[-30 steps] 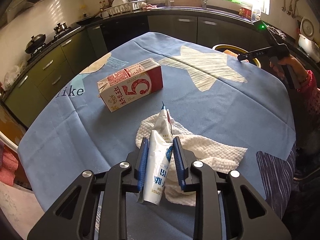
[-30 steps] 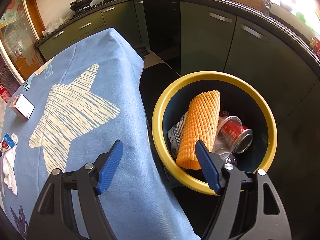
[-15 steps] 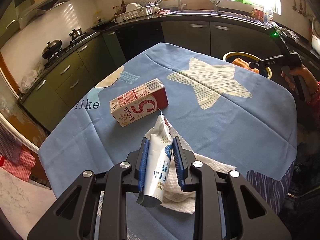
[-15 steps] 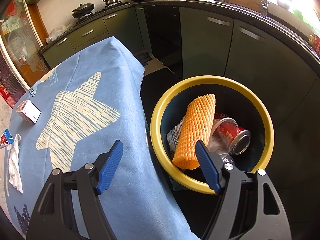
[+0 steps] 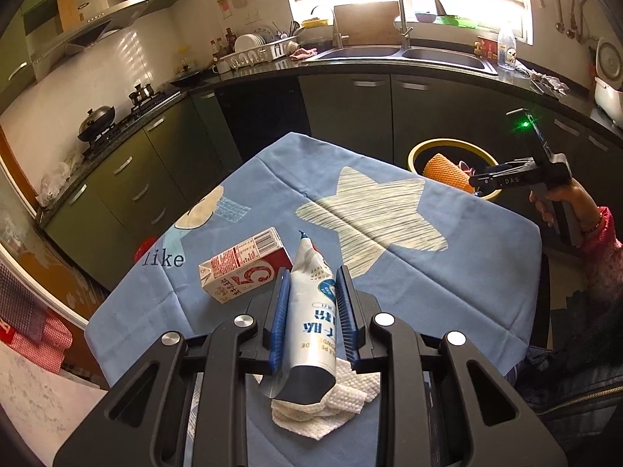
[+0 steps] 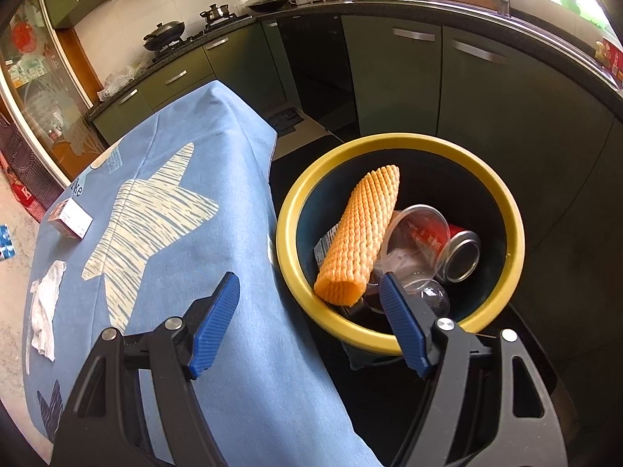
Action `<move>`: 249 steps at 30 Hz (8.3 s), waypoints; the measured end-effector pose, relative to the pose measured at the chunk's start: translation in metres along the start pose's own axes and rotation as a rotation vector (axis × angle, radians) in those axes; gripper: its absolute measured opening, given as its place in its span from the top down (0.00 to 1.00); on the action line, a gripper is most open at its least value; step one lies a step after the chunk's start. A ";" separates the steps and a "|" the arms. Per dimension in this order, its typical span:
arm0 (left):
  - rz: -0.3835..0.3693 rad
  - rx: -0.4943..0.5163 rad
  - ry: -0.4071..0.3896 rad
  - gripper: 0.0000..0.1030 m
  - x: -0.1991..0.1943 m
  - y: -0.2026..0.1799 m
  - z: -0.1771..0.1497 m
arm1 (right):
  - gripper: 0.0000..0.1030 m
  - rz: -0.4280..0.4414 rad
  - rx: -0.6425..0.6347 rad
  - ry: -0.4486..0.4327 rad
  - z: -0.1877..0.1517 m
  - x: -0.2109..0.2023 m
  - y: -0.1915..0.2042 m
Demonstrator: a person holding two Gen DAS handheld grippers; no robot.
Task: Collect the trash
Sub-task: 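Carry the milk pouch over the bin and open the left gripper, then grasp the red-and-white milk carton with the right gripper and lift it, then carry the milk carton over the bin and open the right gripper, then grasp the white towel with the left gripper, then carry the white towel over the bin and open the left gripper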
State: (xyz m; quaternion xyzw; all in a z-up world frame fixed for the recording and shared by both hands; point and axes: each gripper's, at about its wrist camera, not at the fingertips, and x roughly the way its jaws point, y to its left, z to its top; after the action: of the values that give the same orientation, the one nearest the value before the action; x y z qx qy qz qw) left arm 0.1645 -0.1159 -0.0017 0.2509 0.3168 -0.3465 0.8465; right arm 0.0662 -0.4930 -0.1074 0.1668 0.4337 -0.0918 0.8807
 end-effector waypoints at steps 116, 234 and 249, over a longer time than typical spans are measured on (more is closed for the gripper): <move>0.238 -0.539 -0.155 0.05 0.068 0.096 -0.096 | 0.66 0.360 -0.934 0.156 0.051 0.076 0.330; -0.314 0.052 0.075 0.87 0.230 -0.231 0.208 | 0.29 -0.125 0.183 -0.148 -0.029 -0.080 -0.140; -0.238 0.028 0.107 0.22 0.273 -0.270 0.215 | 0.27 -0.100 0.184 -0.156 -0.031 -0.085 -0.137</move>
State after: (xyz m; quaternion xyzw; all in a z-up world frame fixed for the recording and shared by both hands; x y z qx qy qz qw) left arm 0.1940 -0.5425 -0.1064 0.2415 0.3839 -0.4350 0.7779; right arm -0.0504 -0.6073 -0.0868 0.2174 0.3614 -0.1876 0.8871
